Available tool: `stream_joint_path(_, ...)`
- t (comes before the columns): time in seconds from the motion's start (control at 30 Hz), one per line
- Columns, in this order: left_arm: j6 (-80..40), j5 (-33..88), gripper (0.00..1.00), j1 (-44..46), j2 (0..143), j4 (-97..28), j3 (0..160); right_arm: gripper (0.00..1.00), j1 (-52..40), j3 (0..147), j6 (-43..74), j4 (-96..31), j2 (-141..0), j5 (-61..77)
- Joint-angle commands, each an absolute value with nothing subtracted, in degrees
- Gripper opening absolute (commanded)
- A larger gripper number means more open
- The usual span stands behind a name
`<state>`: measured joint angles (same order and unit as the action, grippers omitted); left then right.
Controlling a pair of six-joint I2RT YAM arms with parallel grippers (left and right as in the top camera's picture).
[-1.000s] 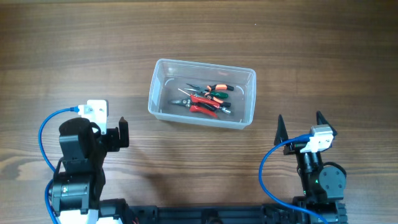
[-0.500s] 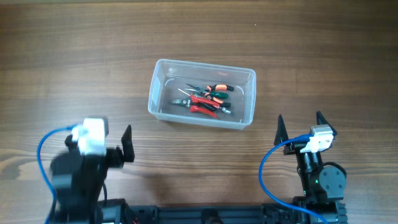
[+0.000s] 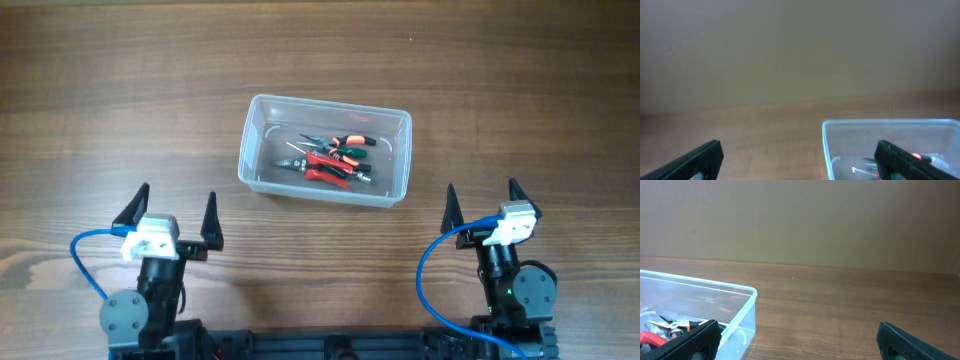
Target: Pack container
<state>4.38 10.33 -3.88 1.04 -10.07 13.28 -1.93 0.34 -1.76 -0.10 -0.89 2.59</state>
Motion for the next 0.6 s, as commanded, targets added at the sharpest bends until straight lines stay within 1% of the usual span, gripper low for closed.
stream_joint_path(0.0,-3.2,6.0,1.0,-4.2,0.2,-3.4,7.6,1.0,-1.6,0.3,-1.4,0.1,-0.3,2.9)
stream_joint_path(0.1,-10.4,1.5,1.0,-4.2,0.2,-3.3,5.0,1.0,-1.6,0.3,-1.4,0.1,-0.3,2.9)
stream_joint_path(0.23,-11.0,1.2,1.0,-4.2,0.2,-3.4,2.3,1.0,-1.6,0.3,-1.4,0.1,-0.3,2.9)
stream_joint_path(0.33,-13.9,1.2,1.0,-3.8,0.2,-4.1,0.3,1.0,-1.6,0.3,-1.4,0.1,-0.3,2.9)
stream_joint_path(0.57,-12.4,1.2,1.0,-2.1,0.2,-4.4,0.3,1.0,-1.6,0.3,-1.3,0.1,-0.3,2.9)
